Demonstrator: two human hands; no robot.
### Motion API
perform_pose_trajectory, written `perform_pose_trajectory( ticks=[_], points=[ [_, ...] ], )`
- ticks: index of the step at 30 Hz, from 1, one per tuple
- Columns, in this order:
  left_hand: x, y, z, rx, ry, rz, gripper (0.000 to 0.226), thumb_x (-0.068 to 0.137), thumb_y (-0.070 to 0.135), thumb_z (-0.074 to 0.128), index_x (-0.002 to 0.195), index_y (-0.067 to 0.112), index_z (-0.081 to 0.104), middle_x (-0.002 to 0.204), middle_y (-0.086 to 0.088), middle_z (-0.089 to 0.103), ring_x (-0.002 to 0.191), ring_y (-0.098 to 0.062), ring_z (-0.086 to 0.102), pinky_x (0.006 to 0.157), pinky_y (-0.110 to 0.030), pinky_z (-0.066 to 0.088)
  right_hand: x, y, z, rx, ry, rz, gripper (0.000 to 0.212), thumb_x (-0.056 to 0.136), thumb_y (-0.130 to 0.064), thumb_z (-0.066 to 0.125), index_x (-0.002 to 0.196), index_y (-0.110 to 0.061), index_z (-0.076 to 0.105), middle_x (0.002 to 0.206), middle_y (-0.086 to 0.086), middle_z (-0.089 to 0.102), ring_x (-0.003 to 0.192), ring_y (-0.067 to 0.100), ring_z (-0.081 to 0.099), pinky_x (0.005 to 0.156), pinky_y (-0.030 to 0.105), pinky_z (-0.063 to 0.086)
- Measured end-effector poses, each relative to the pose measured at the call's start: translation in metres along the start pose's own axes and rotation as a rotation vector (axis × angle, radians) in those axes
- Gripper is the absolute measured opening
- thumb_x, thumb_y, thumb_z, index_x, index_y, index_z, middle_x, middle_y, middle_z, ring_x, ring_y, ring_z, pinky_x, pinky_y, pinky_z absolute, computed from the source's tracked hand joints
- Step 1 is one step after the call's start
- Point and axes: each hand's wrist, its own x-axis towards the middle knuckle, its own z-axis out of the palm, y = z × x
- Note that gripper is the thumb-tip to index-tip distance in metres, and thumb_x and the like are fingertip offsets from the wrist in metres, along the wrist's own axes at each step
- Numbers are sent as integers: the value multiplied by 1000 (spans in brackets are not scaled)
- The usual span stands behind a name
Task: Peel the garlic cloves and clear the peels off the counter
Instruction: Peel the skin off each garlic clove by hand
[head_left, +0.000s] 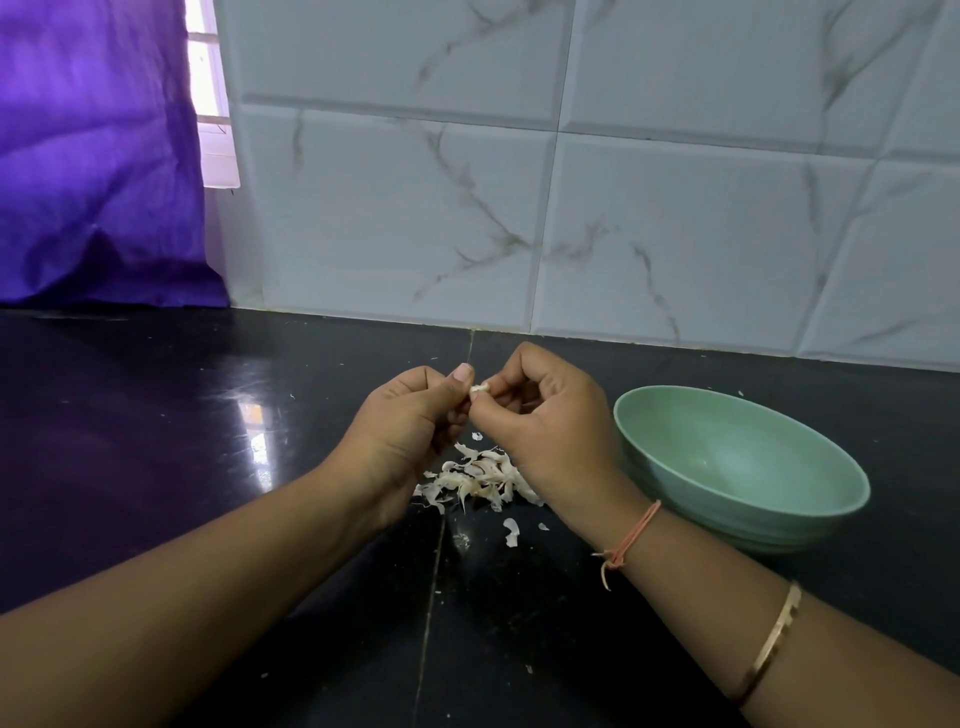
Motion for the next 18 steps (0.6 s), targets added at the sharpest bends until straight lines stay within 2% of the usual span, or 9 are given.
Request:
perform_pose_trajectory(
  ticks=[4,7,9,14,18],
  points=[
    [3,0,-2,-16,36,-28,32,88,23,58,59,15,47,49,6,48,47,-4,43,54,-16,40,-1,4,2,-134,22,-128,17,74,-4,69,63,-6,56,62,3,58,54,10,47,51,19,40],
    [4,0,-3,-72,45,-70,26,87,23,59,64,13,53,54,4,52,45,-1,48,47,-11,43,2,4,0,-19,-33,-5,9,79,-7,69,73,-9,63,66,-1,62,57,3,52,55,15,43],
    [4,0,-3,-145,21,-97,21,85,22,60,68,11,56,58,2,53,46,0,51,48,-10,46,3,4,-2,106,-74,75,6,80,-5,69,79,-9,65,70,-2,64,61,2,56,60,13,46],
    [3,2,-3,-288,-86,-187,14,72,22,63,75,8,61,59,2,61,53,-1,57,57,-10,52,5,5,-2,234,-49,135,15,76,2,72,83,-9,64,75,0,66,68,5,62,69,17,53],
    [1,4,-3,-310,-105,-217,15,68,18,63,79,8,64,62,1,62,55,-2,58,59,-12,52,6,7,-5,308,-38,142,11,76,2,71,81,-6,66,79,7,68,73,11,64,73,21,54]
  ],
)
